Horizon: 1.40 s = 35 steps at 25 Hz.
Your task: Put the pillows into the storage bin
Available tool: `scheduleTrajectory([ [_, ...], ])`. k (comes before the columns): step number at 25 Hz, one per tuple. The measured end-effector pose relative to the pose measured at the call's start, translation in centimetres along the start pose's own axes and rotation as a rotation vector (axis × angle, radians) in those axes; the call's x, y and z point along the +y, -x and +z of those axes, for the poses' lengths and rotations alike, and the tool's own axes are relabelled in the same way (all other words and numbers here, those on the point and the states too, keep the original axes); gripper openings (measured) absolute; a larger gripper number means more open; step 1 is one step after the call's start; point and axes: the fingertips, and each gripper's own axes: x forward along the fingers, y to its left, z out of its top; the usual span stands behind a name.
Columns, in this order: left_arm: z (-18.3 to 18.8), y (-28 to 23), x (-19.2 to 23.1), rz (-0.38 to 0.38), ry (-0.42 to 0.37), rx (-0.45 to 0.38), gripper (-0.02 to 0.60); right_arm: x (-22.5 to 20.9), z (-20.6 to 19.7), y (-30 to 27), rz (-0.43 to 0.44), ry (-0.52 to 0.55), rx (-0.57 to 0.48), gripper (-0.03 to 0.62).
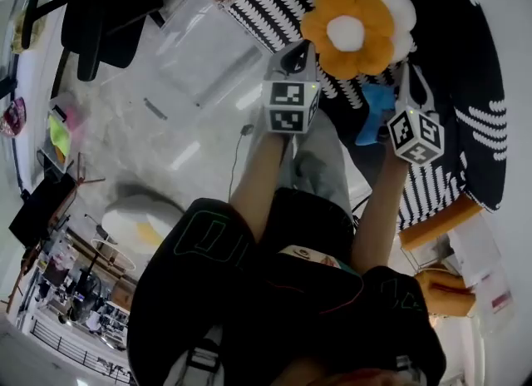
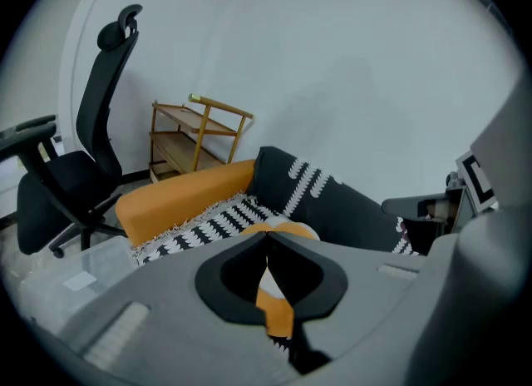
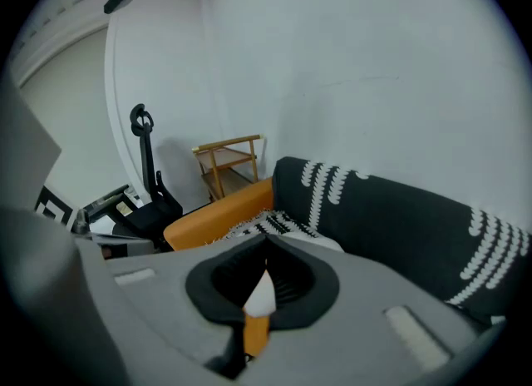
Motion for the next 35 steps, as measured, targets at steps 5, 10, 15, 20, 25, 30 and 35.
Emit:
scheduleTrajectory([
  [5, -4.9, -4.2, 0.8, 0.03, 0.02, 0.048, 0.011, -2.7, -5.1, -3.1, -0.02, 0.015, 0.09, 0.003],
  [10, -9.6, -8.3, 1.2, 0.044, 0.026, 0.114, 0.011, -4.5, -8.9, -6.1, -0.024, 0.099, 0.156, 0.002],
  [15, -12.5, -11.3, 3.2, 0.132, -0.017, 0.137, 0.012, -5.6, -12.9, -8.0, -0.06, 0.157, 0.216, 0.003],
  [20, -15.6, -14.4, 4.3, 0.132, 0.006, 0.214, 0.12, -7.0, -16.6, -9.6, -0.068, 0.114, 0.295, 0.209],
  [25, -19.9, -16.5, 5.0, 0.107, 0.102, 0.311, 0.251, -7.3, -18.8, -10.5, -0.024, 0.072, 0.329, 0.244],
  [30, -21.2, -18.3, 5.5, 0.117, 0.257, 0.306, 0.264, -7.5, -19.7, -11.9, 0.023, 0.009, 0.32, 0.247],
  [35, -21.9, -19.2, 4.8, 0.03, 0.208, 0.353, 0.181, -5.8, -20.4, -11.5, 0.066, -0.028, 0.353, 0.189],
])
